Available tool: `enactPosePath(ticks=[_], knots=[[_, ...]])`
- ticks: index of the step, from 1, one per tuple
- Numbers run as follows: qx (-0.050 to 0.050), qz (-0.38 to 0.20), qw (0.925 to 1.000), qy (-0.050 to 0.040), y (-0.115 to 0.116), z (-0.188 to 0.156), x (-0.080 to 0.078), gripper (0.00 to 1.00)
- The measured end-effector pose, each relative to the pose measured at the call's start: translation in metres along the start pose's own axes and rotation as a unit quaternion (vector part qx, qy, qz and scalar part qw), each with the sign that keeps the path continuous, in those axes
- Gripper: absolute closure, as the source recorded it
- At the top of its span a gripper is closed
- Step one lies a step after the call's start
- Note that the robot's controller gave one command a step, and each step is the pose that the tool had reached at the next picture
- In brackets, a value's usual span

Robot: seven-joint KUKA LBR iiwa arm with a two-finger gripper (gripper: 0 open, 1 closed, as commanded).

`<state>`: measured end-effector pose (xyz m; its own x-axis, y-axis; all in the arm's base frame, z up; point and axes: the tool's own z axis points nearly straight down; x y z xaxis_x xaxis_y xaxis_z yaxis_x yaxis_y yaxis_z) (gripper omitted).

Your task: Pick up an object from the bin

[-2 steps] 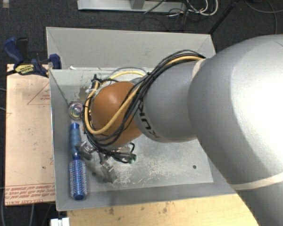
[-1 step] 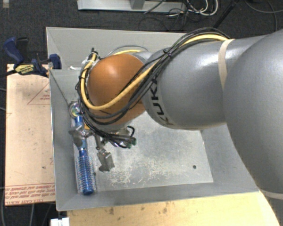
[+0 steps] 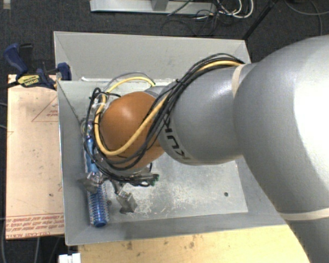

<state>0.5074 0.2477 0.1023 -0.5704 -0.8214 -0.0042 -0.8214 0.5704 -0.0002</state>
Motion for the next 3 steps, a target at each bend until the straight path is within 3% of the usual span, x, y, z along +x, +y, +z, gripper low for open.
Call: enactPosePath(ticks=[1, 2, 3], knots=[[0.0, -0.149, 0.9888, 0.002, -0.051, -0.003, 0.057, 0.0], [0.002, -0.245, 0.9696, -0.003, -0.1, -0.066, -0.039, 0.0], [-0.003, -0.235, 0.9719, 0.0011, -0.05, -0.042, -0.04, 0.0]])
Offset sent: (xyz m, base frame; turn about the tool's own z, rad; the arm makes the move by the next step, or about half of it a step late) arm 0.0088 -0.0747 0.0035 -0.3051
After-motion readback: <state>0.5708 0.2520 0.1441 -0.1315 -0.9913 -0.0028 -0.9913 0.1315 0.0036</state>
